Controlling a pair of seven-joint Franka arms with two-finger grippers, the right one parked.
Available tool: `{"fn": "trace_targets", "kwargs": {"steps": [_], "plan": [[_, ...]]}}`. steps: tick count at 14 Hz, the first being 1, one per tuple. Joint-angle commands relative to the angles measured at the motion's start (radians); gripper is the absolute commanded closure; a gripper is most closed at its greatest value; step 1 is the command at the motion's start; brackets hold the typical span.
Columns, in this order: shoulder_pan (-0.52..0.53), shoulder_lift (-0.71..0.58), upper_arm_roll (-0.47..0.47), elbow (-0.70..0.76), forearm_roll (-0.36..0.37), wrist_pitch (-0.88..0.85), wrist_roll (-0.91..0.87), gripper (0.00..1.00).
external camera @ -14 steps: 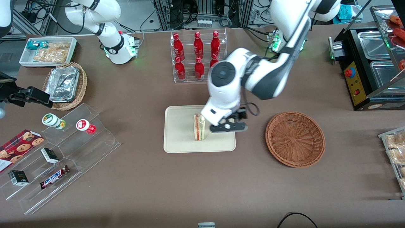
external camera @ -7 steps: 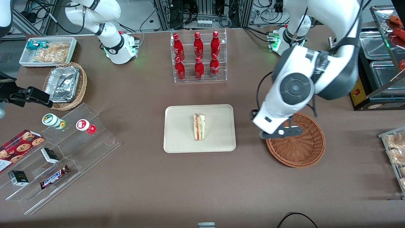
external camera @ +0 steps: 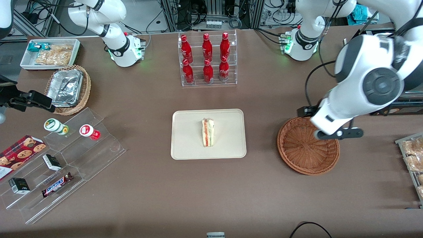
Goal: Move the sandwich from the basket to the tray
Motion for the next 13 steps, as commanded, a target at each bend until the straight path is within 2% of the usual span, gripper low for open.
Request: {"fn": "trace_targets", "kwargs": {"steps": [1, 6, 13], "plan": [[0.065, -0.126, -0.008, -0.125, -0.018, 0.001, 0.11, 0.0], [0.187, -0.21, -0.007, -0.133, -0.031, -0.041, 0.377, 0.0], [0.185, -0.293, 0.038, -0.128, -0.027, -0.02, 0.393, 0.0]]}}
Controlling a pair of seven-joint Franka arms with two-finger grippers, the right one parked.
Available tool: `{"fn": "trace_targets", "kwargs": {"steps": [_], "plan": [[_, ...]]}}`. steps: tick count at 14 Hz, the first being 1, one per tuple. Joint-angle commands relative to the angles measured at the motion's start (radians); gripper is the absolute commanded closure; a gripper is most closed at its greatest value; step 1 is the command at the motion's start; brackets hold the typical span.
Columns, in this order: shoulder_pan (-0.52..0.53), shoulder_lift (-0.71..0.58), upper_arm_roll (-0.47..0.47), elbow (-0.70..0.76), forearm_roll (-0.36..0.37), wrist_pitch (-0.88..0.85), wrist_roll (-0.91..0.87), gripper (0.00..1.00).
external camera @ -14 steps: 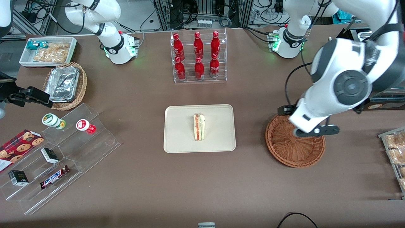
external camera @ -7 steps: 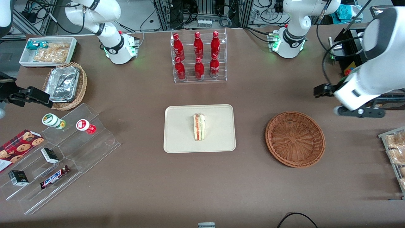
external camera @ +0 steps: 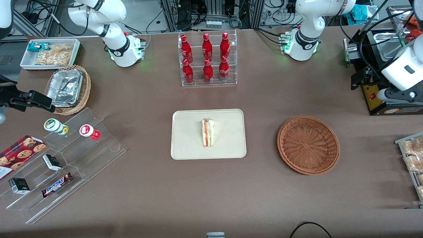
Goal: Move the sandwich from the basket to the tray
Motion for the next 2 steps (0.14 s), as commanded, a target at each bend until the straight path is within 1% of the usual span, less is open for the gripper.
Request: {"fn": "trace_targets", "kwargs": {"steps": [1, 2], "plan": [[0.001, -0.04, 0.009, -0.023, -0.014, 0.013, 0.012, 0.0], [0.0, -0.043, 0.018, -0.025, -0.015, 0.011, 0.007, 0.0]]}}
